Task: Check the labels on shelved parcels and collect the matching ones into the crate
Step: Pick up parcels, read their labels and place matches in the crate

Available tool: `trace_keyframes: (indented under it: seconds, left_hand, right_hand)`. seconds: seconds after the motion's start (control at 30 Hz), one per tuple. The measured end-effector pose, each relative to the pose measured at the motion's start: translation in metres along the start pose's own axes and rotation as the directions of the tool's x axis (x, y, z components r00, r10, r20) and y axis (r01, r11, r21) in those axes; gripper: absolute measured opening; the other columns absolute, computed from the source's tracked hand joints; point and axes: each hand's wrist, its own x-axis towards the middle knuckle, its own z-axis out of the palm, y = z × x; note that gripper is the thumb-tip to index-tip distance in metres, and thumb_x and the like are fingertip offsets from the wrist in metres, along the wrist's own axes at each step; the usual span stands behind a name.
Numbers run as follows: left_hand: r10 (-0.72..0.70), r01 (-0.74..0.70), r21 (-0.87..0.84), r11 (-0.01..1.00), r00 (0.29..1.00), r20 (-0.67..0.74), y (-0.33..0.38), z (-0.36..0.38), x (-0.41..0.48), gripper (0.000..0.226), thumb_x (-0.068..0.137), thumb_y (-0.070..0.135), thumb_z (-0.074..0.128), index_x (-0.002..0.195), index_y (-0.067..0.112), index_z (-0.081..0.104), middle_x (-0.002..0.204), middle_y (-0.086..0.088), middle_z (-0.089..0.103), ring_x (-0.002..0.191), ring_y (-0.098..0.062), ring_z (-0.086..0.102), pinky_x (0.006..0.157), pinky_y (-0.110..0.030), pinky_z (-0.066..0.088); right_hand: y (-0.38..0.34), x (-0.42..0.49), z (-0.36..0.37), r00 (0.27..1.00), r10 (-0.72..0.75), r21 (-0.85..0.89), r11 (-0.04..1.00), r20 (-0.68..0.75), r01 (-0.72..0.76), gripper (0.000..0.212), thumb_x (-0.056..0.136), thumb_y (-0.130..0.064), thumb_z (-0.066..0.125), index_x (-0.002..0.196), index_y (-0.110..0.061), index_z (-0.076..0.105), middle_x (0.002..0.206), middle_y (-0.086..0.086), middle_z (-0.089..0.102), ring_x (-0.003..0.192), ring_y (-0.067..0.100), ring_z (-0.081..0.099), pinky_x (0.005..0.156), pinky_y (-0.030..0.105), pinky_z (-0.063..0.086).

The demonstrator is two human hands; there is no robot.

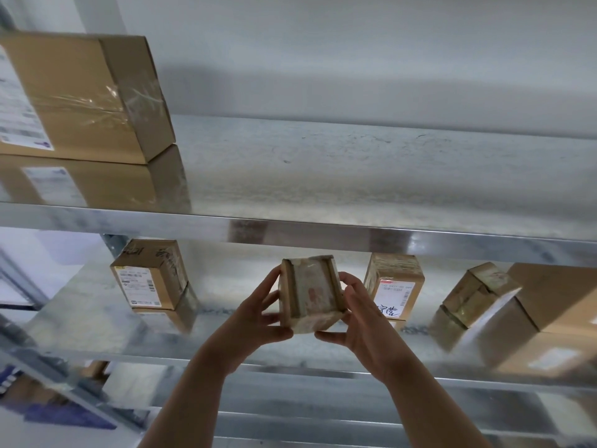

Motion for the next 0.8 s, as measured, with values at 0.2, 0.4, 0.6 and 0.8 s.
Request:
trace_keyframes:
  seconds: [0.2, 0.4, 0.6, 0.8]
  left_hand:
    - [0.021, -0.023, -0.051, 0.998, 0.999, -0.034, 0.013, 0.009, -0.003, 0.069, 0.087, 0.048, 0.071, 0.147, 0.058, 0.037, 0.145, 0.013, 0.061, 0.132, -0.023, 0.062, 0.104, -0.045, 0.053]
    - [0.020, -0.027, -0.064, 0.998, 0.995, -0.095, 0.013, 0.012, 0.001, 0.071, 0.080, 0.057, 0.070, 0.146, 0.052, 0.042, 0.146, 0.012, 0.061, 0.133, -0.020, 0.061, 0.110, -0.058, 0.048]
    - [-0.005, -0.002, -0.081, 0.997, 0.996, -0.093, 0.009, 0.010, 0.002, 0.086, 0.078, 0.062, 0.071, 0.153, 0.053, 0.031, 0.153, 0.019, 0.052, 0.135, -0.016, 0.058, 0.106, -0.055, 0.052]
    - [-0.011, 0.006, -0.049, 0.999, 0.995, -0.095, 0.014, 0.011, 0.001, 0.058, 0.085, 0.051, 0.069, 0.141, 0.042, 0.057, 0.143, 0.008, 0.063, 0.130, -0.020, 0.062, 0.108, -0.058, 0.050]
  right_hand:
    - [0.005, 0.001, -0.001, 0.997, -0.070, -0.029, 0.997, -0.015, 0.069, 0.032, 0.094, -0.039, 0.060, 0.126, -0.046, 0.065, 0.132, 0.009, 0.068, 0.125, 0.034, 0.065, 0.100, 0.060, 0.057]
    - [0.001, 0.002, 0.001, 0.991, -0.129, -0.131, 0.983, 0.021, 0.130, 0.050, 0.095, -0.046, 0.064, 0.143, -0.038, 0.056, 0.138, 0.007, 0.065, 0.129, 0.036, 0.063, 0.107, 0.068, 0.050]
    - [0.003, 0.002, 0.001, 0.995, -0.099, -0.145, 0.984, 0.028, 0.102, 0.061, 0.094, -0.047, 0.061, 0.150, -0.023, 0.056, 0.134, 0.014, 0.068, 0.129, 0.039, 0.063, 0.110, 0.068, 0.047]
    - [0.001, 0.002, 0.000, 0.994, -0.099, -0.170, 0.980, 0.037, 0.103, 0.054, 0.094, -0.047, 0.061, 0.142, -0.023, 0.065, 0.129, 0.014, 0.071, 0.126, 0.036, 0.065, 0.110, 0.060, 0.051]
